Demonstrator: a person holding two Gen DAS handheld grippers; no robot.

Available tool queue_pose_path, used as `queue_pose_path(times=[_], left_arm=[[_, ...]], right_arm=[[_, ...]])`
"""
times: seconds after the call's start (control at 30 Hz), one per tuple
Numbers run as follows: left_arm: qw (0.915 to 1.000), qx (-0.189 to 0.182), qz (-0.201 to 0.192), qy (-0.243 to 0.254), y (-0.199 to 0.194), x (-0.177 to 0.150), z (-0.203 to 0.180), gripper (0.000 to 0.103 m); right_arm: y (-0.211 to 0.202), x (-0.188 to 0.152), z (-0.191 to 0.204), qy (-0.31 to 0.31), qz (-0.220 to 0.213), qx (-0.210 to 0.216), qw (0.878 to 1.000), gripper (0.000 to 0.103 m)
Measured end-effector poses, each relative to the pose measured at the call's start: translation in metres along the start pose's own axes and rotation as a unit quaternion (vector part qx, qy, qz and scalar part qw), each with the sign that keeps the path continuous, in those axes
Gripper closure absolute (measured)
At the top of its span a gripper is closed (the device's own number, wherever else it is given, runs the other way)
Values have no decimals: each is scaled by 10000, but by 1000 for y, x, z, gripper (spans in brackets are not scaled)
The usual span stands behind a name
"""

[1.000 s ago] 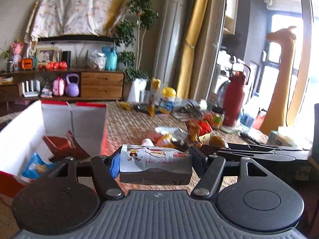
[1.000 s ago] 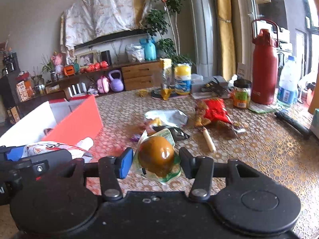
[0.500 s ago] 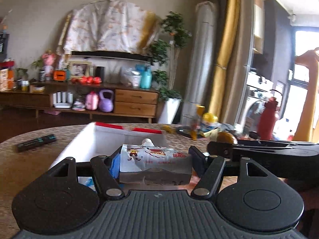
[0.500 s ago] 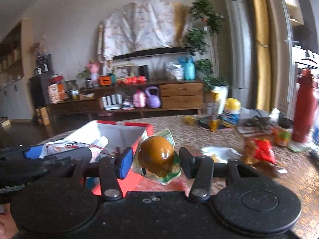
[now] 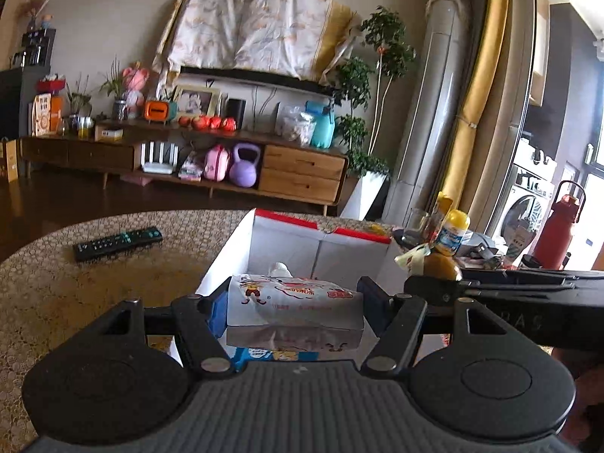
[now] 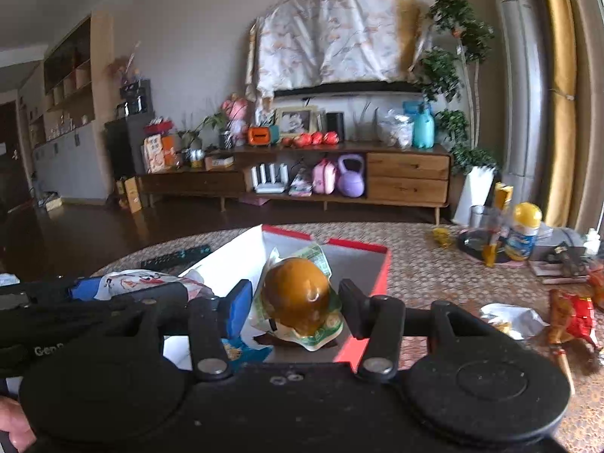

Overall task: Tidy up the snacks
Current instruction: 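Carry white packet in left tool to box while right tool carries egg snack, then lower white packet into box and open left tool while right tool releases egg snack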

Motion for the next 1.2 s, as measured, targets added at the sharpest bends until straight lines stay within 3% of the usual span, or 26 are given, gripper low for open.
queue_pose_path(times=[0.4,0.6,0.8,1.2], left_arm=[[9967,-449,652,150,51,-1,16,35],[9891,-562,1277,473,87,-10,16,35],[9810,-605,1711,691,113,-21,14,35],[9742,-459,2047,839,134,-31,11,34]], right_arm=[[37,-36,15,-122,919,177,9955,54],[48,-53,19,-240,1353,241,9902,54],[57,-66,32,-819,1838,344,9790,53],[64,-66,35,-1167,1986,327,9726,48]])
Point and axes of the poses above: each gripper's, at about its wrist camera, not at the fingertips, and y roughly the way its jaws point, z to its left, x to its top, the point moved 5 cm from there along y, roughly the way its jaws point, and after that the axes turned 14 degrees about -z, right-handed, at the moved point
